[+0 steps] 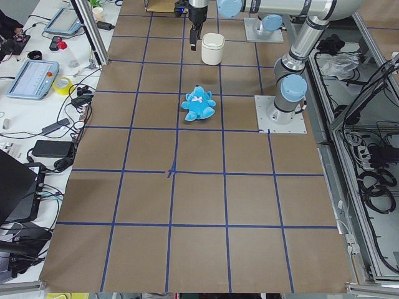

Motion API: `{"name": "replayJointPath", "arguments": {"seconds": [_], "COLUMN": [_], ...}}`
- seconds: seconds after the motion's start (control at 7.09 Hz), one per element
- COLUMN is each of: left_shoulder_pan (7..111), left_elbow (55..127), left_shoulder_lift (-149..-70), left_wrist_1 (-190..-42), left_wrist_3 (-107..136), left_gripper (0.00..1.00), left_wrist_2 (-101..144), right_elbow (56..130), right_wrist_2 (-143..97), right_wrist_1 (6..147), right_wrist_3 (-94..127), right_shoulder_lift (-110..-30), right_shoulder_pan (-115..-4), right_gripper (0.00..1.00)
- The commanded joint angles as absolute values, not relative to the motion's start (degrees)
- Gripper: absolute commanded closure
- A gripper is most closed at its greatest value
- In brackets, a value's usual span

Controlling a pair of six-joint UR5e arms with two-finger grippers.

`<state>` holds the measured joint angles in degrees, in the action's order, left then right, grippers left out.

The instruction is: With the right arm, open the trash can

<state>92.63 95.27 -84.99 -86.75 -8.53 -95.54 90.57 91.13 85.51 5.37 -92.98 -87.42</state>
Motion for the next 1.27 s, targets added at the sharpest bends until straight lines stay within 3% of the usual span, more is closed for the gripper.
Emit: {"name": "replayJointPath", "arguments": {"seconds": [0.0, 1.13], "left_shoulder_pan": [92.6, 92.6], "left_elbow": [95.3, 95.3], "left_shoulder_lift": [-85.0, -85.0], "left_wrist_1": [-86.7, -86.7], "left_wrist_3": [-8.5, -8.5], "left_gripper": [0.00, 0.00], "left_wrist_2": [-95.5, -95.5], "right_elbow": [90.5, 90.9], "right_wrist_2": [91.1, 91.1], "right_wrist_1": [85.5, 85.0], "right_wrist_3": [5.4, 6.1], "right_shoulder_lift": [-93.1, -93.1], "right_shoulder_pan": [-87.4, -87.4], "right_gripper": [0.00, 0.00]}}
